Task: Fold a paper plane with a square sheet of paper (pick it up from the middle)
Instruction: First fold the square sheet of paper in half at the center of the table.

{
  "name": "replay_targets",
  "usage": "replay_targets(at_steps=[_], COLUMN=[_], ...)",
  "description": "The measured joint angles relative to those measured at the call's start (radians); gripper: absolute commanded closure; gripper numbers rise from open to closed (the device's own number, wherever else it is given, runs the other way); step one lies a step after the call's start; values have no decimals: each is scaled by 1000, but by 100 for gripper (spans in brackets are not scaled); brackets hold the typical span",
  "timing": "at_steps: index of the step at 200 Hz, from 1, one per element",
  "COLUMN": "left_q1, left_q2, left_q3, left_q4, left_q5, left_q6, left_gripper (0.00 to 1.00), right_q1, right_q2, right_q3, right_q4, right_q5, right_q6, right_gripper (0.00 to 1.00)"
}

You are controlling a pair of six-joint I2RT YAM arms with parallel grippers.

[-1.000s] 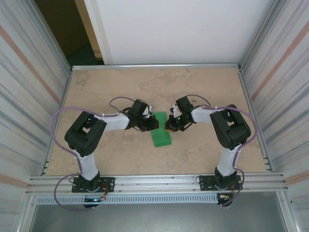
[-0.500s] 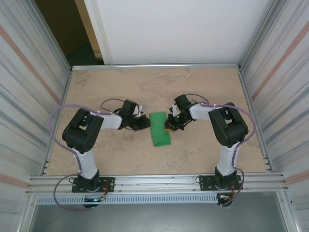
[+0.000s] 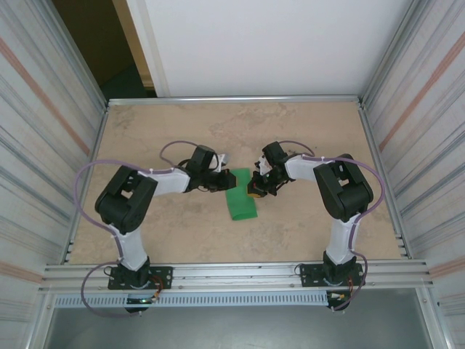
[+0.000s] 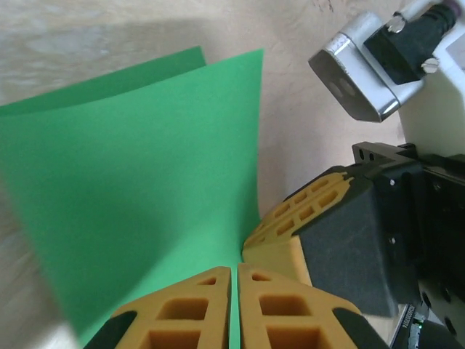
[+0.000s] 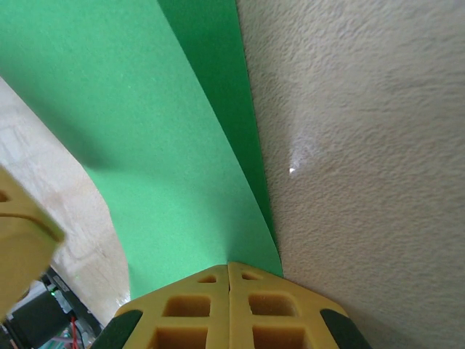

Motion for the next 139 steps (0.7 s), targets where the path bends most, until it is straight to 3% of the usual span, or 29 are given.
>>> replay_targets(at_steps=[58, 110, 139], left_q1=[48, 184, 214], left_q2=[101, 130, 118], left_q3=[74, 130, 161], left_q4=[-57, -110, -139], left_q5=[-12, 16, -13], left_q6=[17, 55, 63], left_gripper=[89, 89, 89], right_q1=[0, 0, 0], right_q2=[5, 11, 11], right_q3=[1, 1, 1], right_q4=[-5, -7, -7], right_q5=[3, 5, 5], right_q6=[0, 0, 0], right_gripper=[98, 98, 98])
